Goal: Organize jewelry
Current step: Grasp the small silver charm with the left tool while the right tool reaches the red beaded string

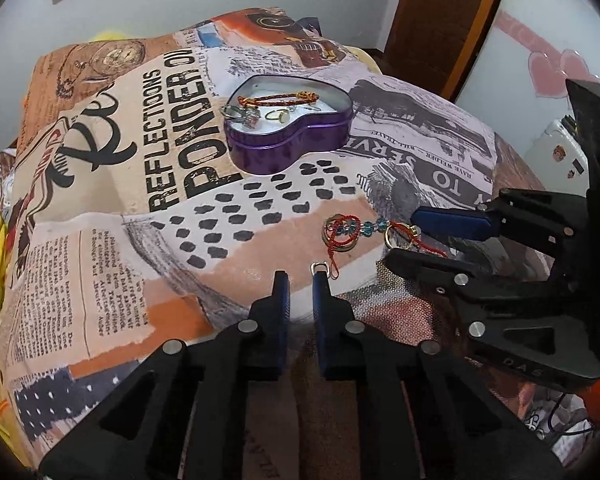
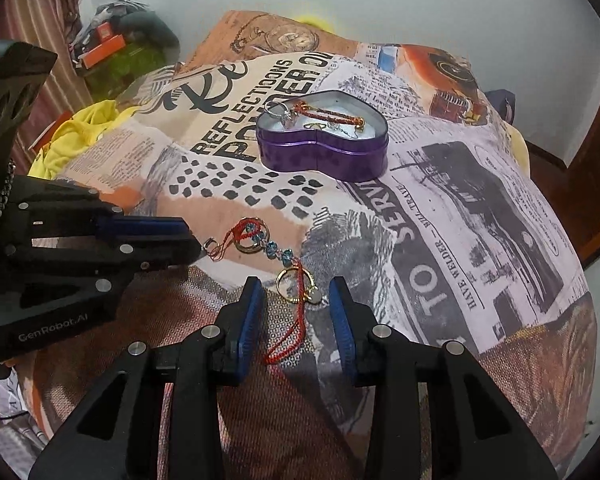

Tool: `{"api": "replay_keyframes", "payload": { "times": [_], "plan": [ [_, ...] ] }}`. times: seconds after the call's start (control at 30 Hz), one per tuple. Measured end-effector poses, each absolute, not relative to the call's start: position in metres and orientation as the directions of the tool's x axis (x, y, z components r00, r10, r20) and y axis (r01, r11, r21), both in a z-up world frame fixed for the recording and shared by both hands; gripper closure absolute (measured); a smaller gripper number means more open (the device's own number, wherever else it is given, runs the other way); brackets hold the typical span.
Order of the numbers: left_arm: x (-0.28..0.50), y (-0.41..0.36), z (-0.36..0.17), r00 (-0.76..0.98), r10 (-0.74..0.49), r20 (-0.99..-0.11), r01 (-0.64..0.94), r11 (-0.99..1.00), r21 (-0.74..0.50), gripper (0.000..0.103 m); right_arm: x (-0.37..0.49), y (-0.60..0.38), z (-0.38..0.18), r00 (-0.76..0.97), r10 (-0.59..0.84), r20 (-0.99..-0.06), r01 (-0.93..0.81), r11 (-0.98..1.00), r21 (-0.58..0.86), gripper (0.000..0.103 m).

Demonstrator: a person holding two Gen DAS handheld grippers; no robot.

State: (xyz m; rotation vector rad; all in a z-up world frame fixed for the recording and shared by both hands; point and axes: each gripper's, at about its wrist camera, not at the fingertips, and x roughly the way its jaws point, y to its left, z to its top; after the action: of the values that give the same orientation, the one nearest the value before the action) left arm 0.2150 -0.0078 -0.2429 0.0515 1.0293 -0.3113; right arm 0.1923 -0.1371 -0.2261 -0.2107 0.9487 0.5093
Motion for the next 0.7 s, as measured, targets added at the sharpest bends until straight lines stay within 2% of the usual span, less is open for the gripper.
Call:
{"api": "replay_keyframes", "payload": {
  "times": [0.27,0.33,0.5,0.53,0.57,0.7],
  "plan": [
    [0.220,-0.012,-0.246,0.471,-0.249,-0.846,0.288,0.950,-0.119,0.091,0.194,-0.136,-0.228,0.497,0.320,-0.806,-0.485,0.873,0.048,0.073],
    [0.221,-0.012,-0.246,0.467,-0.254,-0.847,0.288,0.949,-0.126,0.091,0.193,-0.136,-0.228,0.509,0.306,-0.805,-0.477,0.878,0.032,0.078],
    [0.226,-0.013,-0.247,0.461,-0.259,-0.848,0.282,0.950,-0.137,0.091,0.195,-0.140,-0.227,0.508,0.315,-0.802,-0.467,0.883,0.051,0.082],
    [0.226,-0.014,-0.248,0.463,-0.258,-0.848,0.280,0.950,-0.137,0.091,0.195,-0.140,-0.227,0.516,0.306,-0.800,-0.461,0.886,0.042,0.091],
    [0.227,-0.014,-0.248,0.465,-0.256,-0.847,0.278,0.951,-0.135,0.091,0.195,-0.141,-0.226,0.524,0.292,-0.800,-0.452,0.892,0.030,0.093],
    [0.227,-0.016,-0.248,0.473,-0.247,-0.846,0.280,0.952,-0.122,0.091,0.197,-0.151,-0.225,0.514,0.304,-0.802,-0.436,0.898,0.061,0.094]
  ]
}}
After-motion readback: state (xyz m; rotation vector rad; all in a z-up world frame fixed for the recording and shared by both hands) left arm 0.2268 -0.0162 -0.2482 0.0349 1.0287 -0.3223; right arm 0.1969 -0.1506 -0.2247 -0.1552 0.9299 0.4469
